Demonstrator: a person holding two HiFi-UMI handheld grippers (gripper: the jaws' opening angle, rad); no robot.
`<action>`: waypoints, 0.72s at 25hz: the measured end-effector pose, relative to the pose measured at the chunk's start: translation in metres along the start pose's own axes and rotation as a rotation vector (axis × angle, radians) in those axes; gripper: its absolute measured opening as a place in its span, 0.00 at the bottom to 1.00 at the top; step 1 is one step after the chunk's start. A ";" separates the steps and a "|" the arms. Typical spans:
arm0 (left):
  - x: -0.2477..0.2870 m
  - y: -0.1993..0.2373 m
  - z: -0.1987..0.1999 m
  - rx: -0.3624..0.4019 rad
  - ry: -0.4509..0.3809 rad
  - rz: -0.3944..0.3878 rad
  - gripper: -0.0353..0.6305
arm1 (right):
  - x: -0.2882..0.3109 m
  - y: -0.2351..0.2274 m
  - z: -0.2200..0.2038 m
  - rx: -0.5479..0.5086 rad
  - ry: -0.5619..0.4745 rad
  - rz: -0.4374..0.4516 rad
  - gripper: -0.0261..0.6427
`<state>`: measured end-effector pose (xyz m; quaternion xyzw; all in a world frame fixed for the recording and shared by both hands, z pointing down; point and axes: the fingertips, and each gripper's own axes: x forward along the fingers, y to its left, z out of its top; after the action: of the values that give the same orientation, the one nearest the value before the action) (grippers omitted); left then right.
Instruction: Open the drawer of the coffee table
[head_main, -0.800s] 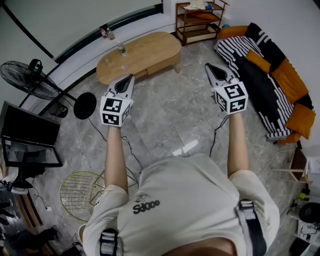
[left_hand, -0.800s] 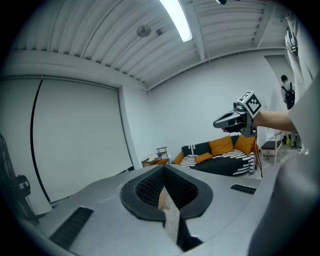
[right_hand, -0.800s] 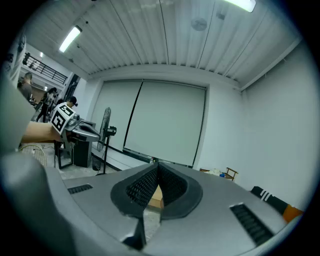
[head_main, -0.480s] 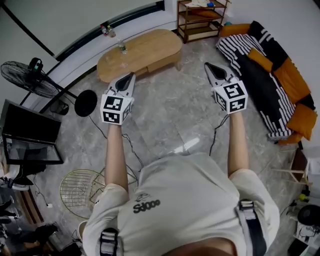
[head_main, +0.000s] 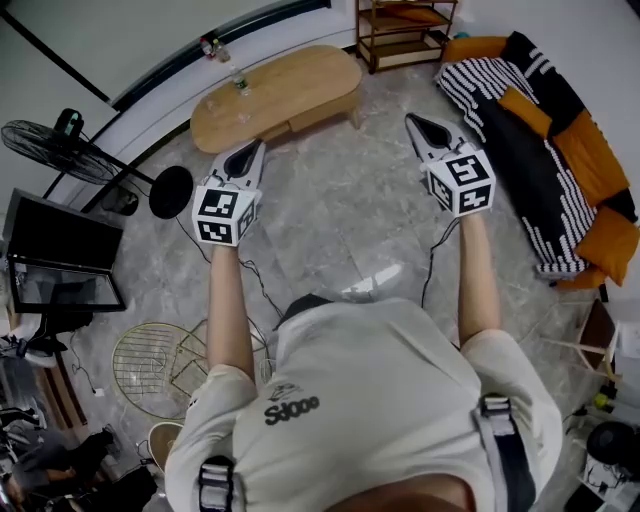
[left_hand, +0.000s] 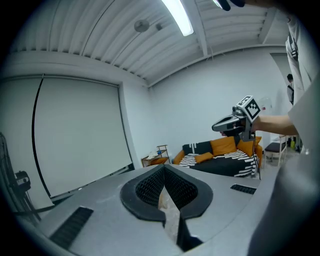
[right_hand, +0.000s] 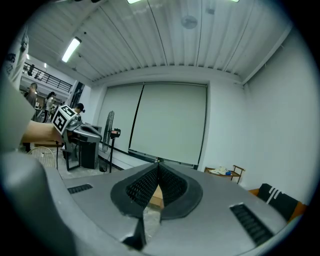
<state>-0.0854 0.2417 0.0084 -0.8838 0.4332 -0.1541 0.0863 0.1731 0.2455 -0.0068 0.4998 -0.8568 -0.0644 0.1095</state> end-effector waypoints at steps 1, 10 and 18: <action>0.002 -0.005 0.001 0.004 0.002 0.008 0.08 | -0.003 -0.007 -0.003 -0.005 0.003 0.005 0.05; 0.033 -0.003 -0.002 -0.029 0.036 0.038 0.08 | 0.004 -0.049 -0.016 -0.017 0.026 0.008 0.05; 0.104 0.051 -0.025 -0.038 0.038 0.012 0.08 | 0.075 -0.090 -0.036 0.005 0.054 -0.046 0.05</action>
<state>-0.0717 0.1280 0.0382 -0.8797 0.4427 -0.1620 0.0623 0.2222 0.1356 0.0178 0.5211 -0.8420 -0.0514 0.1299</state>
